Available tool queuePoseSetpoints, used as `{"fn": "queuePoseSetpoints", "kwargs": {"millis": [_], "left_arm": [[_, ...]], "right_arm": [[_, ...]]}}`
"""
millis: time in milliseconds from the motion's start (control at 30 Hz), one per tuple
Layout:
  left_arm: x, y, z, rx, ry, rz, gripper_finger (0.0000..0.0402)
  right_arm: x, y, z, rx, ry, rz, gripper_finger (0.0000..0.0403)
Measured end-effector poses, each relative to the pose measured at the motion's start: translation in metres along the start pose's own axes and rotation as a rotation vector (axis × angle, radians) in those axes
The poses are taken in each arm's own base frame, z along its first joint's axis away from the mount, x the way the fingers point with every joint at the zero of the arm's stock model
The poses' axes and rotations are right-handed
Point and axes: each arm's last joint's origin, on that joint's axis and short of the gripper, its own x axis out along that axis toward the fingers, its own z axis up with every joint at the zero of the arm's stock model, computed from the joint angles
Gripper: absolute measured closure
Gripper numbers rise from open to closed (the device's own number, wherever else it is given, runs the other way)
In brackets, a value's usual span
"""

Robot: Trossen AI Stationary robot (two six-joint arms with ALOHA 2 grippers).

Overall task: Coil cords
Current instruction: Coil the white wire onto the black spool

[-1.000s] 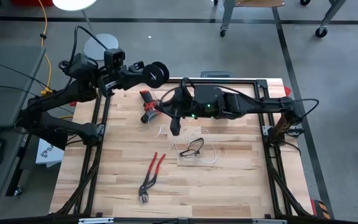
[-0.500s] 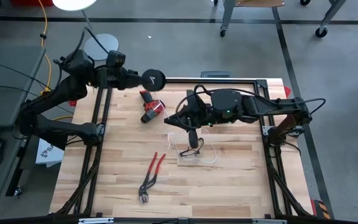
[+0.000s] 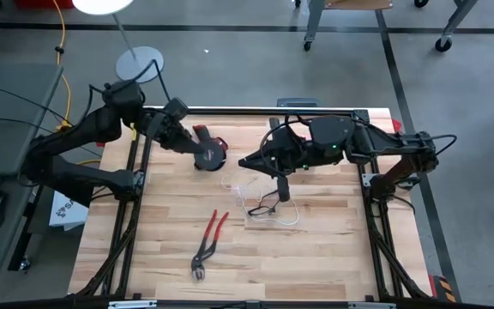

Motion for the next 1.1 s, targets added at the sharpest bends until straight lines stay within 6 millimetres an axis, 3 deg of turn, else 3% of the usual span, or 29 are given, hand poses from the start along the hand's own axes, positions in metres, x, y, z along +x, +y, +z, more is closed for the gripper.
{"fn": "queuePoseSetpoints", "kwargs": {"millis": [333,600,833,1100], "left_arm": [[0.04,0.001,-0.003,-0.06,0.178,-0.129,0.0401],[0.071,0.003,0.012,-0.025,0.203,-0.316,0.0401],[0.089,0.008,0.027,0.083,0.129,-0.497,0.0402],[0.084,0.003,0.037,0.328,-0.125,-0.637,0.0401]], "right_arm": [[0.002,-0.022,0.003,-0.036,-0.018,-0.05,0.0403],[0.009,-0.029,0.007,-0.05,-0.078,-0.027,0.0403],[0.009,-0.03,0.01,-0.021,-0.127,-0.076,0.0396],[0.013,-0.031,0.009,0.019,-0.138,-0.117,0.0321]]}}
